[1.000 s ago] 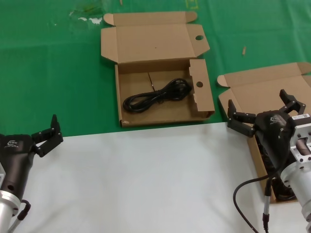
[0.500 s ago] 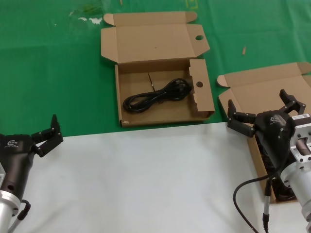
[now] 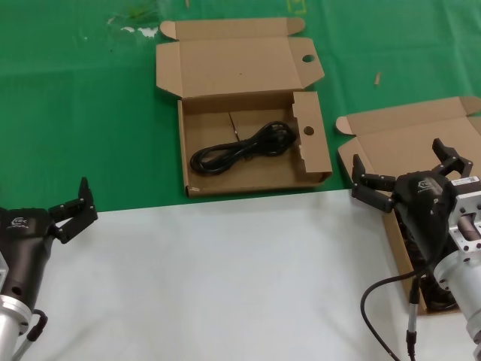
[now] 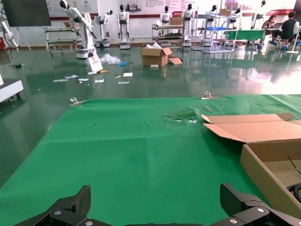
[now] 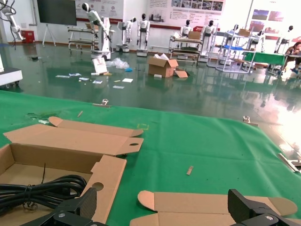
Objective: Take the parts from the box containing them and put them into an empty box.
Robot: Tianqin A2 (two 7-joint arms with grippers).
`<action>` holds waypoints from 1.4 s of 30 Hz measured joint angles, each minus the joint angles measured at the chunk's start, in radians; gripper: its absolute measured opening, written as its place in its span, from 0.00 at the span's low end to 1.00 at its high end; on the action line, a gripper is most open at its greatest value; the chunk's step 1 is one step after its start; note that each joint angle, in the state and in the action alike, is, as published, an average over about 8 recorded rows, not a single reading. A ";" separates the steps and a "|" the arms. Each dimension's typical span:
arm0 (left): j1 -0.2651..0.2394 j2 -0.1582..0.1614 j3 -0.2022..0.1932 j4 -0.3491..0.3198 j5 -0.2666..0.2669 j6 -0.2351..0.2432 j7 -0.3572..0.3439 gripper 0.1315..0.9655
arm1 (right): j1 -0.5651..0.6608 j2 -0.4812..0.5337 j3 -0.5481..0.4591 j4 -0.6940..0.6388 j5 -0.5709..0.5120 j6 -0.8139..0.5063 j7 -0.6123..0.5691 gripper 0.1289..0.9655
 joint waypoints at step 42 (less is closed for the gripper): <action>0.000 0.000 0.000 0.000 0.000 0.000 0.000 1.00 | 0.000 0.000 0.000 0.000 0.000 0.000 0.000 1.00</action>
